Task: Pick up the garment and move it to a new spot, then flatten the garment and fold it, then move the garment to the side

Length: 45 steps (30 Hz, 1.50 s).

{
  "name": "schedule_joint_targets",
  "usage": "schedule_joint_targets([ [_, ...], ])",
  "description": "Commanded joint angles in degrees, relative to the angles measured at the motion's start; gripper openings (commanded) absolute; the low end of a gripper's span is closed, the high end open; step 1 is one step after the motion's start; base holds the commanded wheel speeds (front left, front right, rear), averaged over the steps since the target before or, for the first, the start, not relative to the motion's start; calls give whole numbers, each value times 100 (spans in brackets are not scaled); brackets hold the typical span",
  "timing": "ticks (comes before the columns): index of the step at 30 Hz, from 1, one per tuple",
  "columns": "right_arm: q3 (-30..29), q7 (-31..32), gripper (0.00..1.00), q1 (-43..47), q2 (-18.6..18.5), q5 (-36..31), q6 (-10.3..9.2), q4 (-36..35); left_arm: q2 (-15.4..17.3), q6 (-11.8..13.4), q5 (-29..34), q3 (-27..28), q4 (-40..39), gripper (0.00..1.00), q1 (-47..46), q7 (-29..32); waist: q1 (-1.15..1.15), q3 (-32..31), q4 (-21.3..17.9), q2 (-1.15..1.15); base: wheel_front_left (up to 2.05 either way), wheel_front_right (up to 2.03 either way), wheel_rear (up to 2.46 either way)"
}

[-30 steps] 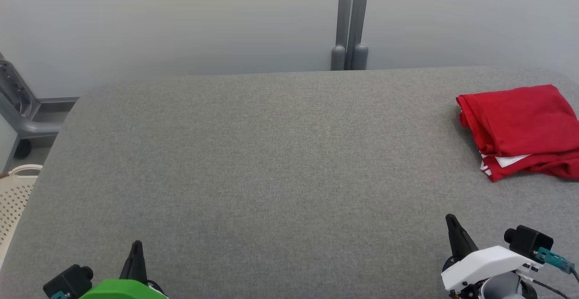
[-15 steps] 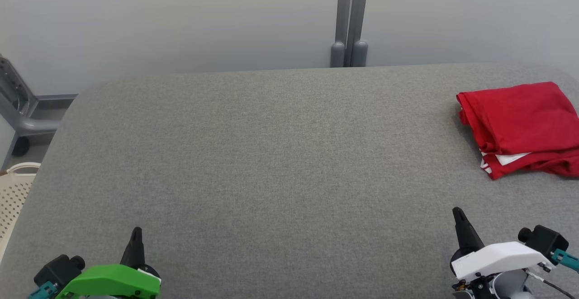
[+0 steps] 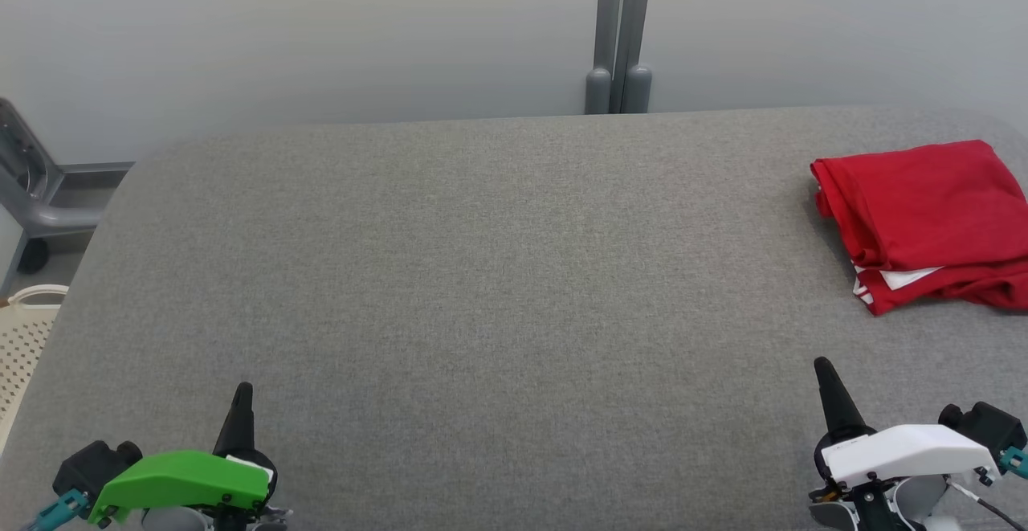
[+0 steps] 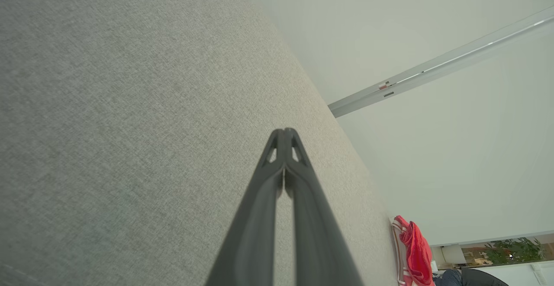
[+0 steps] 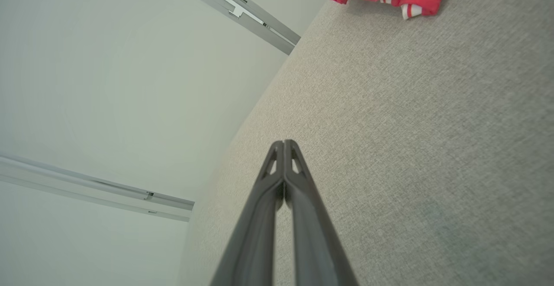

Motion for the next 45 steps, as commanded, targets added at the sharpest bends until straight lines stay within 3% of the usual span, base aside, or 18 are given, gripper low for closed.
schedule_joint_targets([
  [1,-32,18,0,-110,-32,194,2,-113,-11,-63,-169,88,-34,0,-192,47,0,7,-1,0,0,0,0],
  [45,-263,282,0,-112,-48,2476,2,-519,-351,-550,-1836,734,73,0,-671,787,0,185,-37,0,0,0,0],
])
